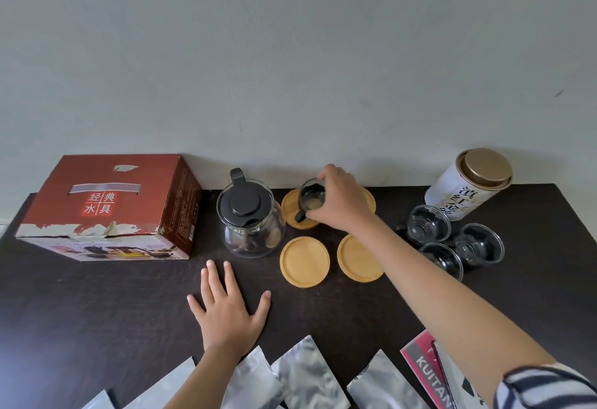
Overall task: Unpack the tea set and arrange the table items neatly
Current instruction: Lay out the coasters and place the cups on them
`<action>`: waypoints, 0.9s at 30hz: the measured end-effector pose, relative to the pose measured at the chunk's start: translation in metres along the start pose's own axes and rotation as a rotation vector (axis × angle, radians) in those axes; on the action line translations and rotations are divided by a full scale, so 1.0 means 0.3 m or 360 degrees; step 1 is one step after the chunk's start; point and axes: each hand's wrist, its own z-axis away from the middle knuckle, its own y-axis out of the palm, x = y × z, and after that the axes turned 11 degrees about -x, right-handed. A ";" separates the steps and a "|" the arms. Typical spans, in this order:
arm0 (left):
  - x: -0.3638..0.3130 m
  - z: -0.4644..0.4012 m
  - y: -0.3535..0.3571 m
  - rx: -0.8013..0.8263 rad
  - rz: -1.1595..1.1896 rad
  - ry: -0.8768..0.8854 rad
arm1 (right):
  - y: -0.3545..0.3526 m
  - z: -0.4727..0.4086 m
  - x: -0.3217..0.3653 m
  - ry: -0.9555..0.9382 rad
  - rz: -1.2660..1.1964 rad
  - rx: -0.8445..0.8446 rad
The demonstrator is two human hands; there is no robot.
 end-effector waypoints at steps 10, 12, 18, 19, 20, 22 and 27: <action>0.006 -0.005 0.003 -0.0006 -0.0004 0.0002 | 0.082 0.003 0.035 -0.0078 -0.0090 0.0097; 0.005 -0.004 0.003 -0.0014 0.0000 0.0004 | 0.061 0.022 0.013 -0.0068 -0.0066 0.0116; 0.005 -0.005 0.001 -0.0018 0.0012 0.0016 | -0.100 0.096 -0.155 0.0292 0.0516 0.0029; 0.005 -0.004 0.000 -0.0019 0.0010 0.0018 | -0.130 0.111 -0.191 0.0387 0.0619 0.0059; 0.004 -0.004 -0.001 -0.0022 0.0011 0.0020 | -0.154 0.125 -0.224 0.0484 0.0710 0.0109; 0.004 -0.003 -0.002 -0.0030 0.0021 0.0023 | -0.183 0.147 -0.279 0.0650 0.0843 0.0221; 0.000 0.000 -0.002 -0.0023 0.0025 0.0028 | -0.184 0.168 -0.339 0.0893 0.0825 0.0308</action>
